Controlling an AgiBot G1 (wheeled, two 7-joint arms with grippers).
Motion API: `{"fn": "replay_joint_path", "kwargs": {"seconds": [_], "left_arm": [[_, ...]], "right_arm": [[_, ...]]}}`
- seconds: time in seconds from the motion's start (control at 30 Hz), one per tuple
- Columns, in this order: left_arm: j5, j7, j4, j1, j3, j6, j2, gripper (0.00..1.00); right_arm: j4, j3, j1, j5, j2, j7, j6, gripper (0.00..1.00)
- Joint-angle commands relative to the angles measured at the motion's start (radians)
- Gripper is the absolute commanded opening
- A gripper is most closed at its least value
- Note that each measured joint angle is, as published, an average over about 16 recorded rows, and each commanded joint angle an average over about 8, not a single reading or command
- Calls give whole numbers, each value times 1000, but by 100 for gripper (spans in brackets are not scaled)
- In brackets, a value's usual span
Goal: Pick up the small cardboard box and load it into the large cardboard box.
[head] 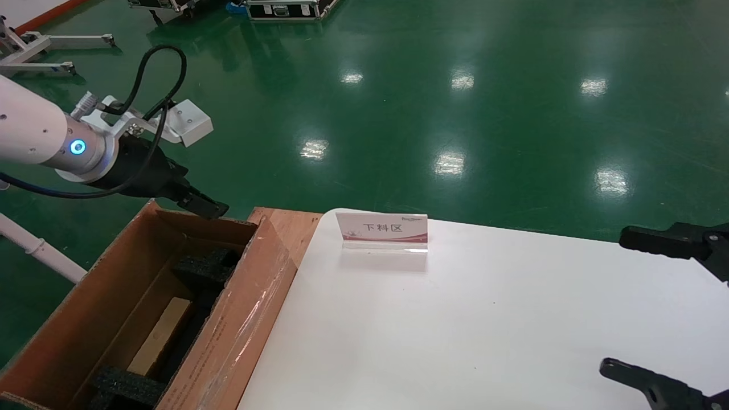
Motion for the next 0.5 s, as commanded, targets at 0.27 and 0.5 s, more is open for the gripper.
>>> {"fn": "replay_joint_path", "kwargs": {"seconds": [0.27,0.5], "left_arm": [[-75,104,6,120,-169,46,8,100],[-172,250,15,290,-399,112,15,100]], "right_arm": [[-1,0,0,0,0,0,0,100],[-1,-1,0,0,0,-1,0,100]]}}
